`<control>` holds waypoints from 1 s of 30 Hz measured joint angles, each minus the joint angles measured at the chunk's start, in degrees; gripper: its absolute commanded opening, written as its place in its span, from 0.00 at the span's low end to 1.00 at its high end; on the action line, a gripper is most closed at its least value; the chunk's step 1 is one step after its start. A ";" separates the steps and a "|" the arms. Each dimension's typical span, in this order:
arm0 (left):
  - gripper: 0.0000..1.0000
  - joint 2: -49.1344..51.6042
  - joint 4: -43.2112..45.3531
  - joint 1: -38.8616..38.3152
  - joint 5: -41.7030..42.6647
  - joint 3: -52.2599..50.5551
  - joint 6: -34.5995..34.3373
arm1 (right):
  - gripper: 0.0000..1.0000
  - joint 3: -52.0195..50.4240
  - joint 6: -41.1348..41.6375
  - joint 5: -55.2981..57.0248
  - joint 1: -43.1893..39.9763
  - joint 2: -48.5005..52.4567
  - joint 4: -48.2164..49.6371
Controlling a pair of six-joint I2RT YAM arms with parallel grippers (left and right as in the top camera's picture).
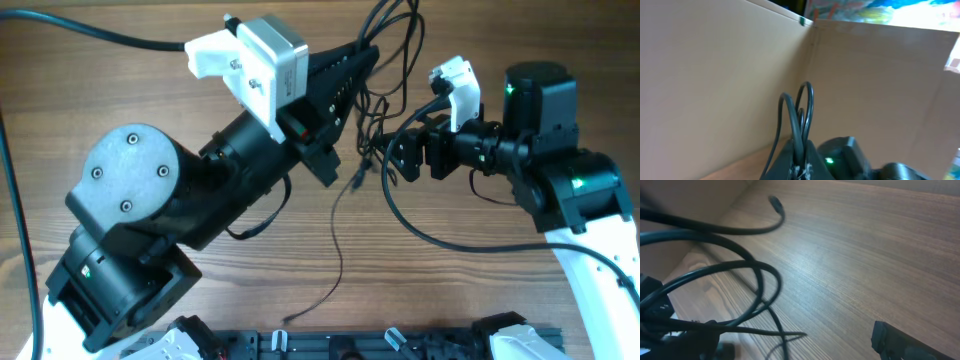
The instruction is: Untangle cables
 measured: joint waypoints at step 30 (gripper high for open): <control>0.04 -9.64 -3.89 0.00 -13.33 -0.09 -0.48 | 1.00 0.04 15.91 42.66 0.11 3.15 -15.15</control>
